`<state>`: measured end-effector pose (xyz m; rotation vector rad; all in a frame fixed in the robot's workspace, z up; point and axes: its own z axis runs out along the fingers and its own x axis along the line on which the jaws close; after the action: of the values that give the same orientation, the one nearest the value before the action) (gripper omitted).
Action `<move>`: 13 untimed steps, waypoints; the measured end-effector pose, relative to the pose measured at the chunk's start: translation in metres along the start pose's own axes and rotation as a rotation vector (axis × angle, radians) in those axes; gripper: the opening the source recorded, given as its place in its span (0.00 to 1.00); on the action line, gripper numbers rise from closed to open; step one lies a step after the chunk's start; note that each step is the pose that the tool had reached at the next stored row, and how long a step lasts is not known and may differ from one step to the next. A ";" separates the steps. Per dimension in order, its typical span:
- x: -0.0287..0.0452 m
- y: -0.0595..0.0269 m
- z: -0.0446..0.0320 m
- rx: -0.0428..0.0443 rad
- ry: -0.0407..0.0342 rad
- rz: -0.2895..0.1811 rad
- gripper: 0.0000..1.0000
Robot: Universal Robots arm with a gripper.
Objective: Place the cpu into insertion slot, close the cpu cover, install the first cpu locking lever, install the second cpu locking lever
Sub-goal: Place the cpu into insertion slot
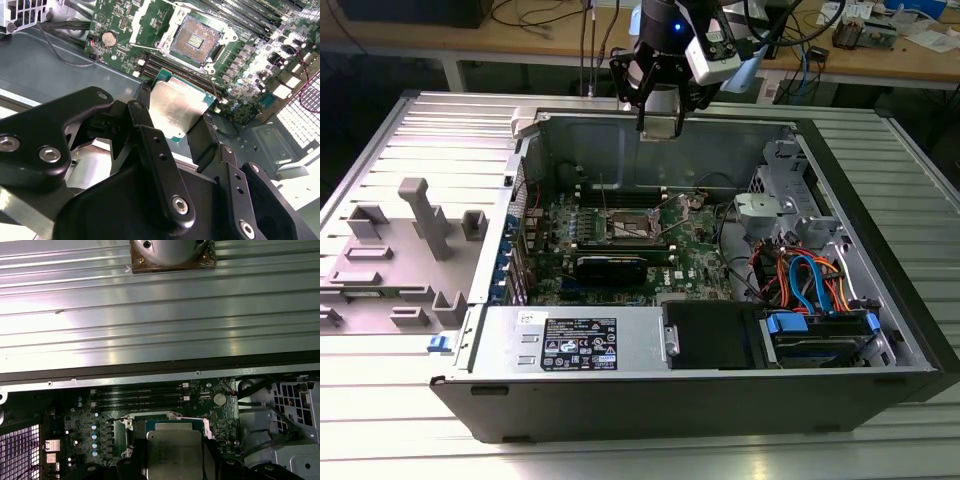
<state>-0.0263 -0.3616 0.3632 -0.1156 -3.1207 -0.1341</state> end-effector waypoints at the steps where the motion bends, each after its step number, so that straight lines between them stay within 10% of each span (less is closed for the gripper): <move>1: 0.0000 -0.0003 -0.0001 0.0001 0.0001 0.000 0.54; 13: -0.0002 -0.0030 -0.0003 0.0000 0.0001 0.000 0.54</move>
<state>-0.0263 -0.3646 0.3632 -0.1156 -3.1206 -0.1340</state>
